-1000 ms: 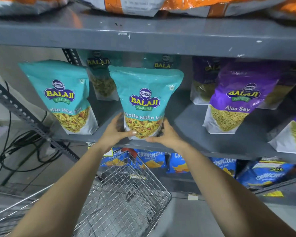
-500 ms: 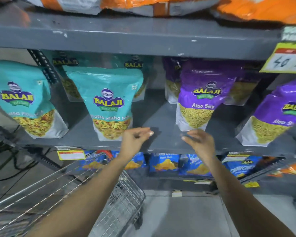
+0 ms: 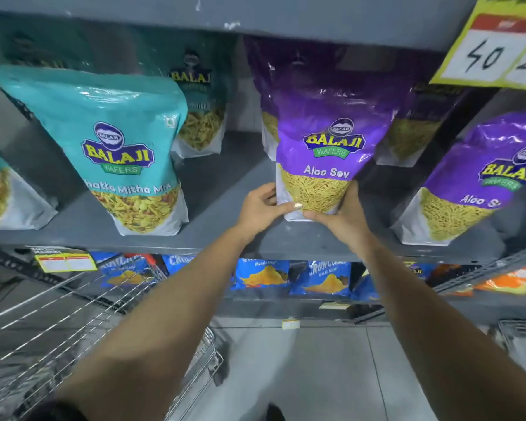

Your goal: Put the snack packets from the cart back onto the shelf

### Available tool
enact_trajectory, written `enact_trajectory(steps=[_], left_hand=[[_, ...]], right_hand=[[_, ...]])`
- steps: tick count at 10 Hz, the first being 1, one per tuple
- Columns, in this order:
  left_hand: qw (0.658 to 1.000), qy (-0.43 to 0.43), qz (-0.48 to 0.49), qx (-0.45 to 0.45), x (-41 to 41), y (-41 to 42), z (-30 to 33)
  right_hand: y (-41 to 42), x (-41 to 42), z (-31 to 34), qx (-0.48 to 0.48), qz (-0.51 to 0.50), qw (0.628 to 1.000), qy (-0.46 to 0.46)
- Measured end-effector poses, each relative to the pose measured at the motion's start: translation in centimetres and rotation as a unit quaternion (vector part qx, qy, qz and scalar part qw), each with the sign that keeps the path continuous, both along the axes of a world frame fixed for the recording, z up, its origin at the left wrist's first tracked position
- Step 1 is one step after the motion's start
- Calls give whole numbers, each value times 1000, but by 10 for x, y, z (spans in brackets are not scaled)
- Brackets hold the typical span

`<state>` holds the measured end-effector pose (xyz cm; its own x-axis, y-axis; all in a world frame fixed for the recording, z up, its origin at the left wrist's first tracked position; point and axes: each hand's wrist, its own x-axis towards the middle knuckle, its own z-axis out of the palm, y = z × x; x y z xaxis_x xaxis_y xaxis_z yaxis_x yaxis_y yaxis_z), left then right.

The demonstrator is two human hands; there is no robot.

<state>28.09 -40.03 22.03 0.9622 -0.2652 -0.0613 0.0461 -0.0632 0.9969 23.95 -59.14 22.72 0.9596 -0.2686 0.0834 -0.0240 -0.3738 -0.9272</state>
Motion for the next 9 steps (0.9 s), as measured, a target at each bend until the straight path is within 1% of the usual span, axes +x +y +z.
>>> enact_trajectory(steps=[2, 3, 8, 9], left_hand=[[1000, -7, -9, -1, -30, 24, -4], [1000, -11, -9, 3, -37, 30, -1], [999, -2, -50, 0, -42, 34, 8], [999, 6, -45, -18, -49, 33, 12]], right_hand=[[25, -37, -2, 26, 2, 1000, -13], [31, -43, -2, 19, -7, 1000, -4], [39, -50, 4, 10, -31, 999, 7], [37, -51, 8, 39, -16, 999, 12]])
